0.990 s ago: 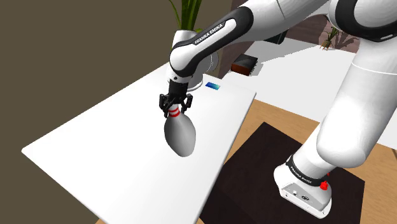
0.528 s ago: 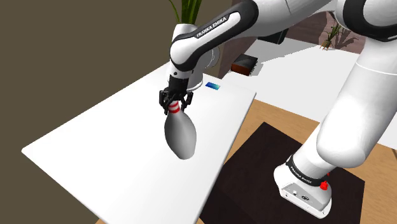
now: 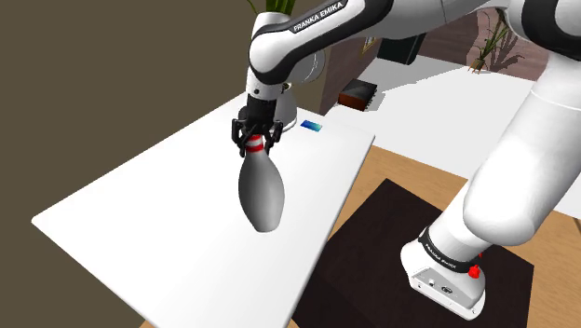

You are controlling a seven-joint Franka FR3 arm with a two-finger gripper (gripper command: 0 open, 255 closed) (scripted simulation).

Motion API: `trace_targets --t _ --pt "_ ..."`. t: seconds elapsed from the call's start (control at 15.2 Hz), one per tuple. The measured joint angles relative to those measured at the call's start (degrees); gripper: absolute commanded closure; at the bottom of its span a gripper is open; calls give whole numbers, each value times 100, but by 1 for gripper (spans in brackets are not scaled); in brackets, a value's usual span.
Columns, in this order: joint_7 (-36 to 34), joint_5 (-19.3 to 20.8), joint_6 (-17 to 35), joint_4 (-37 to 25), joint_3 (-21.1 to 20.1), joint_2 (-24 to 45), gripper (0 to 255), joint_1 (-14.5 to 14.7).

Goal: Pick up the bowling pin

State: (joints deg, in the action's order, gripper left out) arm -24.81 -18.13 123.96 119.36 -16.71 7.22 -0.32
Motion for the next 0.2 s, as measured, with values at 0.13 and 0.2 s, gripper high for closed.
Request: trace_targets --t 0.13,0.2 --pt "-28 -1 -138 -56 3 -88 255 -9" --pt "-38 4 -175 -84 5 -99 255 -11"
